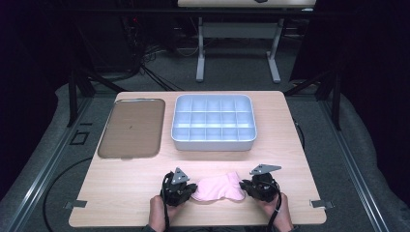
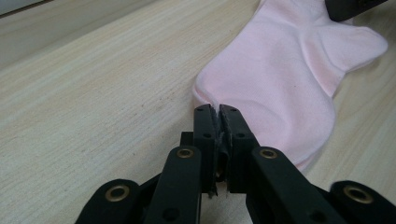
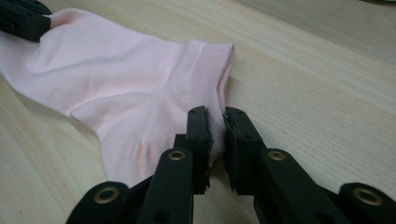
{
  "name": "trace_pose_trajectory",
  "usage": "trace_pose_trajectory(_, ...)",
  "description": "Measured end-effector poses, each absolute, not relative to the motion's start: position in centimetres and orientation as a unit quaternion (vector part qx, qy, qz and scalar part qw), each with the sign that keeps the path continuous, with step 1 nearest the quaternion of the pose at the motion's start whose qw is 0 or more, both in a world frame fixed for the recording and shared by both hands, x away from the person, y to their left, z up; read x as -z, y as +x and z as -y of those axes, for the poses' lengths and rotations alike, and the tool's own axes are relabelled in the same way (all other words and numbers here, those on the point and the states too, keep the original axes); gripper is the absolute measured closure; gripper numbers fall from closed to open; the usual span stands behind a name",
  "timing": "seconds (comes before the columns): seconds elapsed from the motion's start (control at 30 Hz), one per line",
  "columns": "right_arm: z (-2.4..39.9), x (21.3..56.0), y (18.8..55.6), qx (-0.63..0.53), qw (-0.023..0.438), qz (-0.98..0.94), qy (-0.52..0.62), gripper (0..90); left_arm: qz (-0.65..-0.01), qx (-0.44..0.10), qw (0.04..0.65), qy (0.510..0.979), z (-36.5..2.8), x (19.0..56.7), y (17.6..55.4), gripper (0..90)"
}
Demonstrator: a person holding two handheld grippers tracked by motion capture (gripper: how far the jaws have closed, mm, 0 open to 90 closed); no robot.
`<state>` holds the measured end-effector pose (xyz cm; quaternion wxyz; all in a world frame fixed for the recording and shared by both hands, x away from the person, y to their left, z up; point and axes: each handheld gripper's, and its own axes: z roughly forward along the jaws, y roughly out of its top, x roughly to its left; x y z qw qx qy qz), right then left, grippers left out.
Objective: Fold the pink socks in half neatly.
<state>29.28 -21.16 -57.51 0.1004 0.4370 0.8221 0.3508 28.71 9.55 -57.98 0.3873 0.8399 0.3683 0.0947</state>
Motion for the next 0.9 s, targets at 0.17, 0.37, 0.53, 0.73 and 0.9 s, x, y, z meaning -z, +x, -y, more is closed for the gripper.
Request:
trace_pose_trajectory(0.17, 21.8, 57.5, 29.1, -0.361, 0.088, -0.814, 0.446, 81.2, -0.364, -0.101, 0.393, 0.838, -9.1, 57.9, 28.8, 87.1)
trace_pose_trajectory(0.37, 22.8, 56.3, 28.7, -0.364, 0.11, -0.807, 0.452, 81.2, -0.347, -0.1, 0.407, 0.839, -7.9, 57.3, 29.3, 87.0)
trace_pose_trajectory(0.53, 23.4, 55.6, 28.6, -0.362, 0.122, -0.805, 0.454, 81.1, -0.349, -0.094, 0.411, 0.837, -7.3, 57.6, 30.0, 86.9)
trace_pose_trajectory(0.73, 23.7, 54.7, 28.3, -0.362, 0.133, -0.805, 0.451, 81.1, -0.353, -0.086, 0.412, 0.836, -6.9, 58.1, 30.4, 86.8)
trace_pose_trajectory(0.9, 23.4, 53.8, 28.0, -0.36, 0.14, -0.809, 0.442, 81.0, -0.354, -0.085, 0.413, 0.835, -6.9, 58.2, 30.5, 86.8)
